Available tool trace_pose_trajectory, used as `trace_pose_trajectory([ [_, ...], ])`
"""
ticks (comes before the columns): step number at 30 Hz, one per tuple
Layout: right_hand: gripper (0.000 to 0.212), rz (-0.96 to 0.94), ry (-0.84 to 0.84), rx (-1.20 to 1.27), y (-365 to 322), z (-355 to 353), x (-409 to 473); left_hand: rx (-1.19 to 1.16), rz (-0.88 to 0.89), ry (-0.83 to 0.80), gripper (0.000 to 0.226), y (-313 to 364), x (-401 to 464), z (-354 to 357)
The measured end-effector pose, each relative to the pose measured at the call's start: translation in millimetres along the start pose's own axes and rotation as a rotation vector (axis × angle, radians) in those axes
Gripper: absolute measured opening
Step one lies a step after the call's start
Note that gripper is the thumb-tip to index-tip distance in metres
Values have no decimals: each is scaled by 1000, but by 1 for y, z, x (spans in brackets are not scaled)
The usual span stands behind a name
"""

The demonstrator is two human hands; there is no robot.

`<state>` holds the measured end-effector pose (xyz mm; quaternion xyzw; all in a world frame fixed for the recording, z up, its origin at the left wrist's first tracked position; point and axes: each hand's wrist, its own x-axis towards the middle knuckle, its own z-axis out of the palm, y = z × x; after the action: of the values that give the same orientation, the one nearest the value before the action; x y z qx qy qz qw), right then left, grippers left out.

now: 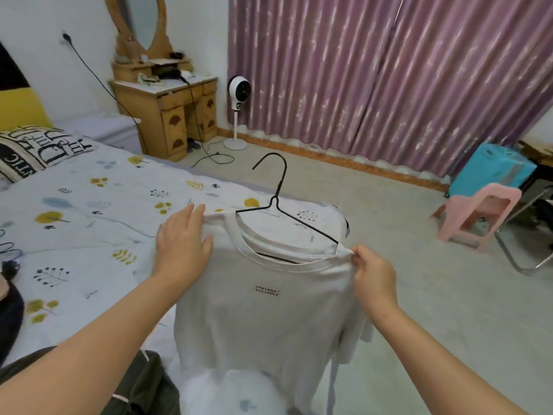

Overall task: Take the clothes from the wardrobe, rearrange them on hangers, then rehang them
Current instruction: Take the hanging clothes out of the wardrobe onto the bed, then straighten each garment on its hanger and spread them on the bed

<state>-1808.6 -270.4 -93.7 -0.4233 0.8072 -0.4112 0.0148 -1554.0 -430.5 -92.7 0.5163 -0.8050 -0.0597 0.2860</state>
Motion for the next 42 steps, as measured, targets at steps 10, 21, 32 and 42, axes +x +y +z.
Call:
trace_pose_trajectory([
  [10,18,115,-147,-29,176,130,207,290,-125,-526,60,28,16,249],
  [21,22,186,-222,-182,329,298,351,366,-234,-839,64,4,15,484],
  [32,60,13,-620,-579,394,427,277,401,-162,-763,64,-20,5,544],
  [42,53,25,-820,-563,361,390,290,372,-278,-1053,73,-28,21,544],
])
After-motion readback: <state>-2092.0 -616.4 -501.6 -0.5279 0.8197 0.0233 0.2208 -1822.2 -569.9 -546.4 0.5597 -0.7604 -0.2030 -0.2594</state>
